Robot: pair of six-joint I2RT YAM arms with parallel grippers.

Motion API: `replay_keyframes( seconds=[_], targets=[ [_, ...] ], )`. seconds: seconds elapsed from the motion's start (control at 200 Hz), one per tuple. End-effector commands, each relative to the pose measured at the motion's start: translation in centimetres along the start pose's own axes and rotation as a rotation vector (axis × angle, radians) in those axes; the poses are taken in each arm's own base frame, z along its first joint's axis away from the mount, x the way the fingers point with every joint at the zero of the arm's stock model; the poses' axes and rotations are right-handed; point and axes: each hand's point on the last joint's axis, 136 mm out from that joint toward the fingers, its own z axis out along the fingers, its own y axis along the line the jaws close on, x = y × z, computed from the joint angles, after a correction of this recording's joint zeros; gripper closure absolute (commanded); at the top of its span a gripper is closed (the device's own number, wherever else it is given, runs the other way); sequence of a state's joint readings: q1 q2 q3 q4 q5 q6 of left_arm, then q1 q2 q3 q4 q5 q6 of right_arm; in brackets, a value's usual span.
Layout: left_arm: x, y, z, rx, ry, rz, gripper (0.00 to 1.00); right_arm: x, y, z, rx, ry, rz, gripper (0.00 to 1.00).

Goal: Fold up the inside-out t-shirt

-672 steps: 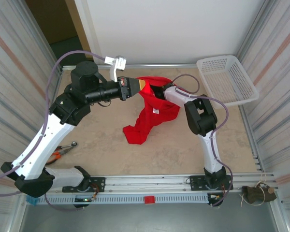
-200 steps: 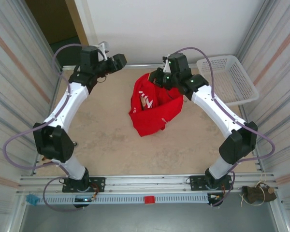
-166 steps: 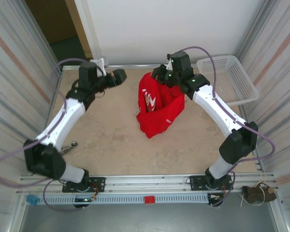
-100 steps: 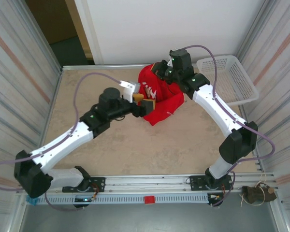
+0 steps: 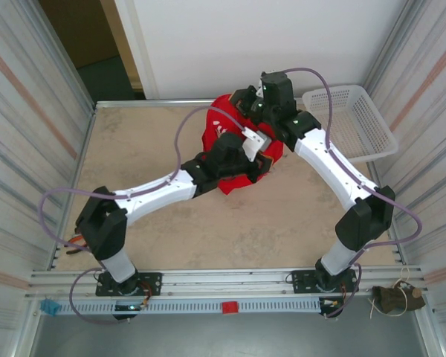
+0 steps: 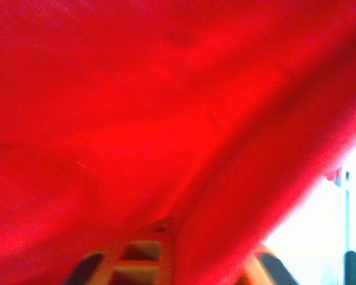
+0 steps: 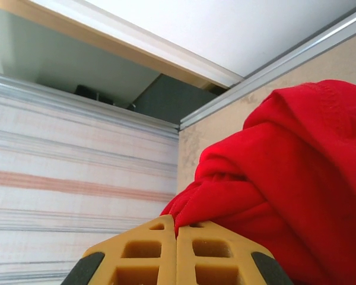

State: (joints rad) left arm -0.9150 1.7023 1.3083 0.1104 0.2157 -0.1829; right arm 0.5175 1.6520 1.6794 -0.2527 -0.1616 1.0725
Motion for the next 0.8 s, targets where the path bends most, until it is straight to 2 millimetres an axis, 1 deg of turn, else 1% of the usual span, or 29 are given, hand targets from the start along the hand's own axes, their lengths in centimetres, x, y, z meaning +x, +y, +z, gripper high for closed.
replay_keyframes(
  seconds=[0.0, 0.06, 0.165, 0.24, 0.281, 0.321, 0.346, 0.376, 0.416, 0.436, 0.446, 0.456, 0.476, 0.536, 0.576, 0.646, 0.681, 0.721, 0.792],
  targets=[
    [5.0, -1.0, 1.4, 0.011, 0.146, 0.040, 1.00, -3.4, 4.4, -1.7, -0.147, -0.075, 0.038, 1.00],
    [7.8, -0.4, 1.4, -0.016, 0.201, 0.020, 1.00, -4.2, 4.8, -2.1, -0.160, -0.088, 0.041, 1.00],
    [11.5, 0.9, 0.8, -0.067, 0.282, 0.003, 1.00, -5.4, 5.4, -3.0, -0.176, -0.110, 0.041, 1.00],
    [13.0, 1.3, -0.1, -0.083, 0.318, 0.008, 1.00, -6.0, 5.6, -3.5, -0.182, -0.117, 0.040, 1.00],
    [13.0, 1.5, -1.1, -0.104, 0.313, 0.011, 0.84, -6.3, 5.5, -3.9, -0.183, -0.118, 0.037, 1.00],
    [12.5, 1.6, -2.4, -0.116, 0.287, 0.004, 0.64, -6.5, 5.5, -4.1, -0.183, -0.114, 0.029, 1.00],
    [11.8, 1.7, -3.3, -0.120, 0.259, -0.007, 0.52, -6.6, 5.6, -4.3, -0.183, -0.110, 0.020, 1.00],
    [10.5, 1.7, -4.6, -0.128, 0.218, -0.021, 0.42, -6.6, 5.6, -4.6, -0.178, -0.106, 0.002, 1.00],
    [8.7, 1.7, -6.4, -0.142, 0.157, -0.035, 0.33, -6.6, 5.9, -5.0, -0.168, -0.095, -0.034, 1.00],
    [7.3, 1.5, -7.6, -0.144, 0.115, -0.039, 0.30, -6.5, 6.0, -5.1, -0.163, -0.088, -0.056, 1.00],
    [6.8, 1.6, -8.1, -0.150, 0.099, -0.042, 0.29, -6.4, 5.7, -5.0, -0.153, -0.079, -0.065, 1.00],
    [6.1, 1.6, -8.7, -0.152, 0.077, -0.047, 0.27, -6.6, 6.5, -5.5, -0.165, -0.083, -0.081, 1.00],
    [4.9, 1.6, -9.7, -0.154, 0.039, -0.058, 0.24, -6.6, 6.8, -5.6, -0.166, -0.070, -0.104, 1.00],
    [1.1, 2.3, -12.8, -0.162, -0.074, -0.090, 0.19, -6.2, 7.5, -5.9, -0.161, -0.019, -0.167, 1.00],
    [-1.2, 3.2, -14.6, -0.172, -0.137, -0.113, 0.17, -5.9, 7.7, -6.1, -0.152, 0.005, -0.204, 1.00],
    [-4.7, 5.6, -17.2, -0.228, -0.223, -0.139, 0.15, -5.5, 8.7, -6.9, -0.152, 0.023, -0.261, 1.00],
    [-6.4, 6.4, -18.0, -0.244, -0.251, -0.135, 0.15, -5.3, 9.2, -7.3, -0.152, 0.022, -0.283, 1.00],
    [-8.0, 7.1, -18.5, -0.263, -0.274, -0.120, 0.15, -5.2, 9.8, -7.8, -0.154, 0.017, -0.307, 1.00],
    [-10.5, 7.4, -18.2, -0.258, -0.303, -0.084, 0.14, -4.8, 10.7, -8.3, -0.154, 0.010, -0.334, 1.00]
  ],
)
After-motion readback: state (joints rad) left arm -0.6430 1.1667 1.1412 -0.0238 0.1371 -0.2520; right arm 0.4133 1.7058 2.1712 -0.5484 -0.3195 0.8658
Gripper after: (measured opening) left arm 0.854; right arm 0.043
